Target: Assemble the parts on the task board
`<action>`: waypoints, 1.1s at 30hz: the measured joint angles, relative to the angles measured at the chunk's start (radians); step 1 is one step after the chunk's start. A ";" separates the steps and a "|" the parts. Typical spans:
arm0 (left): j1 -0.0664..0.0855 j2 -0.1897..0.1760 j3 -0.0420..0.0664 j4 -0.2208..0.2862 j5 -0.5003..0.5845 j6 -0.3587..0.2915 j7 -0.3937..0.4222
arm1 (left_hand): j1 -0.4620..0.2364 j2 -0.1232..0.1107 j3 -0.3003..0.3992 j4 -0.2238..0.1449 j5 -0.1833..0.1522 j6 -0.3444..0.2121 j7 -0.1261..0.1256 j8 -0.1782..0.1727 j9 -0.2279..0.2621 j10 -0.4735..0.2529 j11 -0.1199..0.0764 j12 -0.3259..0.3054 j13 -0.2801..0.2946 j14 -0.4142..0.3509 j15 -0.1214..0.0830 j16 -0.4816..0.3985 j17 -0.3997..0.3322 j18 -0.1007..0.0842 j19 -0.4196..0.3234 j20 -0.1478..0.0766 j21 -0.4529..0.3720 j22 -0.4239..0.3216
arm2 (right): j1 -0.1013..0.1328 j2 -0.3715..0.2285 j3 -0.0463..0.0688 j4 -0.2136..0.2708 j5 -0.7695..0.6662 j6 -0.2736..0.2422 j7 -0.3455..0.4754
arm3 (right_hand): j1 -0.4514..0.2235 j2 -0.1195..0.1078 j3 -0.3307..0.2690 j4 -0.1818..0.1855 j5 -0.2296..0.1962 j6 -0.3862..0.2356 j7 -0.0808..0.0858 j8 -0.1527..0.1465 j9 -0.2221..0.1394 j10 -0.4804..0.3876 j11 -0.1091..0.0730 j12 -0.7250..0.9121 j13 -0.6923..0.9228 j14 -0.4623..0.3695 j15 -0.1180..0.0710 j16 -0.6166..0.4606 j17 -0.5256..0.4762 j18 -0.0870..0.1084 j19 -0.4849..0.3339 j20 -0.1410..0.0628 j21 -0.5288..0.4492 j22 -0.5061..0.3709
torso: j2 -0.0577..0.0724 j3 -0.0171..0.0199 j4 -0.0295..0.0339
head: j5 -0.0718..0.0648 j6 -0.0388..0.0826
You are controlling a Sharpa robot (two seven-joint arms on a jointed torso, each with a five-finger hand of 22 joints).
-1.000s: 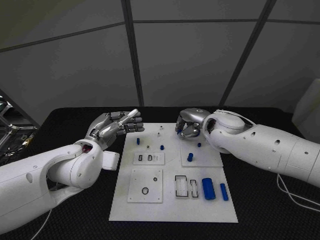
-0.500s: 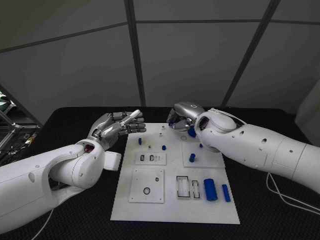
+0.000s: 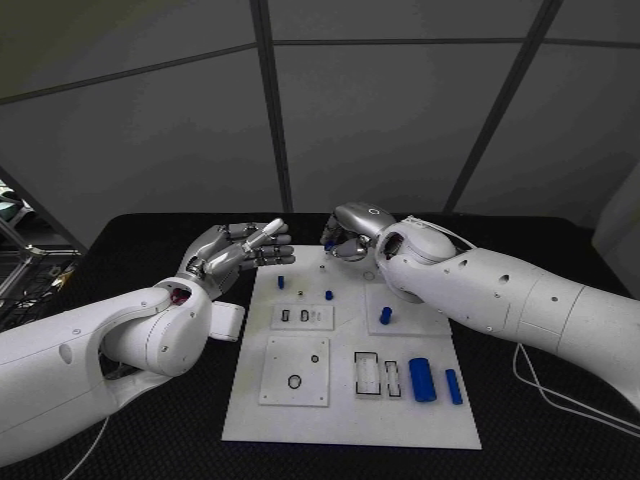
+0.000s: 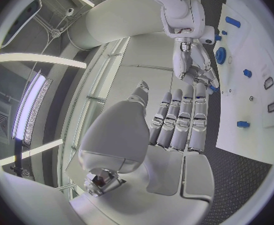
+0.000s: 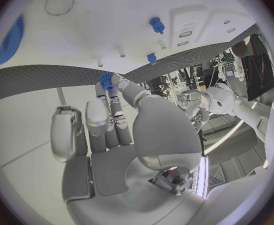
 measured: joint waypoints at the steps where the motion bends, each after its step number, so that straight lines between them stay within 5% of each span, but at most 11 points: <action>1: 0.000 0.000 0.000 0.001 0.000 0.000 0.000 | 0.000 0.000 0.000 0.000 0.000 0.000 0.000 0.000 0.000 0.000 0.000 0.000 0.000 0.000 0.000 0.000 0.000 0.000 0.000 0.000 0.000 0.000 | 0.000 0.002 0.000 -0.003 0.000 0.001 0.001 | 0.000 0.000 0.001 0.000 0.000 0.000 0.000 0.000 0.000 0.000 0.000 0.000 0.000 0.000 0.000 0.000 0.000 0.000 0.000 0.000 0.000 0.000 | 0.000 0.0000 0.0004 | 0.000 0.000; 33: 0.009 -0.007 0.001 0.012 -0.001 0.002 -0.001 | 0.000 0.000 -0.006 -0.006 0.000 0.000 0.000 -0.003 -0.001 -0.004 0.004 -0.005 0.000 -0.004 0.004 -0.005 0.000 0.000 0.000 0.000 0.000 -0.002 | 0.000 0.035 -0.004 -0.055 -0.025 0.044 -0.044 | -0.019 -0.019 0.021 -0.001 -0.001 -0.004 0.004 0.000 0.000 -0.010 0.002 0.002 0.000 0.000 0.000 -0.001 -0.025 0.000 -0.015 0.007 -0.009 -0.011 | 0.004 -0.0015 0.0024 | 0.006 -0.009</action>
